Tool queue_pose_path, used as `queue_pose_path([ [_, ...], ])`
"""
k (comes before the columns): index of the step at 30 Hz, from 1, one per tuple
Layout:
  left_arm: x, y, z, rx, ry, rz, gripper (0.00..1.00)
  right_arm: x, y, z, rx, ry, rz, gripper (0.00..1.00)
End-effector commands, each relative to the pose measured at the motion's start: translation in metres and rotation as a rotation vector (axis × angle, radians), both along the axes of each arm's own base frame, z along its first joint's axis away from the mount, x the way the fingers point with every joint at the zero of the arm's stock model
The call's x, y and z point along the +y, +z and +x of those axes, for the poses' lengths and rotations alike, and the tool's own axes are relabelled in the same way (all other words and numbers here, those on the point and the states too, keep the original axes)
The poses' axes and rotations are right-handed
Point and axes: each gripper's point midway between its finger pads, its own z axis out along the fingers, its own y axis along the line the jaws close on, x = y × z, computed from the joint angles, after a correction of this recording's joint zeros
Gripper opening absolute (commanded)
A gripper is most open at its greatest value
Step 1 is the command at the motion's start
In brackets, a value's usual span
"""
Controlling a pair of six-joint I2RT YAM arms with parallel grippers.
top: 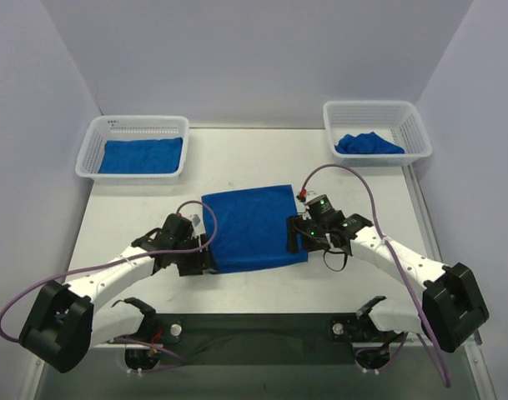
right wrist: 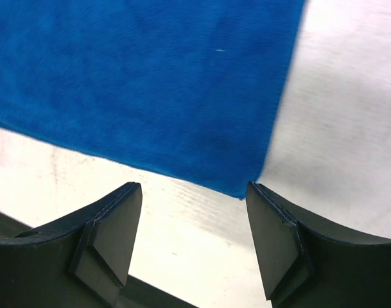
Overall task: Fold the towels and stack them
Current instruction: Fold the towel
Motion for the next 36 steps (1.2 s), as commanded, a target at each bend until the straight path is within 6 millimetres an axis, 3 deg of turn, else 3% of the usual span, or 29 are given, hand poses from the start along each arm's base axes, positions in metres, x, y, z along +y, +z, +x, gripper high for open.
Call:
queue_pose_path([
  [1, -0.020, 0.013, 0.020, -0.082, 0.012, -0.104, 0.67, -0.016, 0.007, 0.012, -0.060, -0.115, 0.020, 0.66],
  [8, -0.028, 0.005, 0.019, -0.064, 0.030, -0.121, 0.60, -0.029, 0.008, 0.011, -0.071, -0.159, 0.034, 0.66],
  [14, -0.027, 0.008, 0.017, -0.049, 0.051, -0.101, 0.40, -0.030, 0.009, 0.012, -0.073, -0.163, 0.039, 0.66],
  [19, -0.024, 0.020, 0.018, -0.069, 0.057, -0.099, 0.38, -0.032, 0.007, 0.012, -0.072, -0.165, 0.030, 0.66],
  [29, -0.028, 0.016, 0.022, -0.045, 0.071, -0.097, 0.38, -0.033, 0.006, 0.011, -0.073, -0.164, 0.029, 0.66],
  [33, -0.027, 0.021, 0.026, -0.069, 0.080, -0.099, 0.20, -0.034, 0.004, 0.009, -0.070, -0.169, 0.028, 0.66],
  [34, -0.027, 0.021, 0.025, -0.066, 0.081, -0.097, 0.10, -0.035, 0.003, 0.009, -0.069, -0.166, 0.026, 0.66],
  [36, -0.026, 0.022, 0.023, -0.058, 0.074, -0.091, 0.05, -0.035, 0.002, 0.008, -0.068, -0.163, 0.023, 0.66],
])
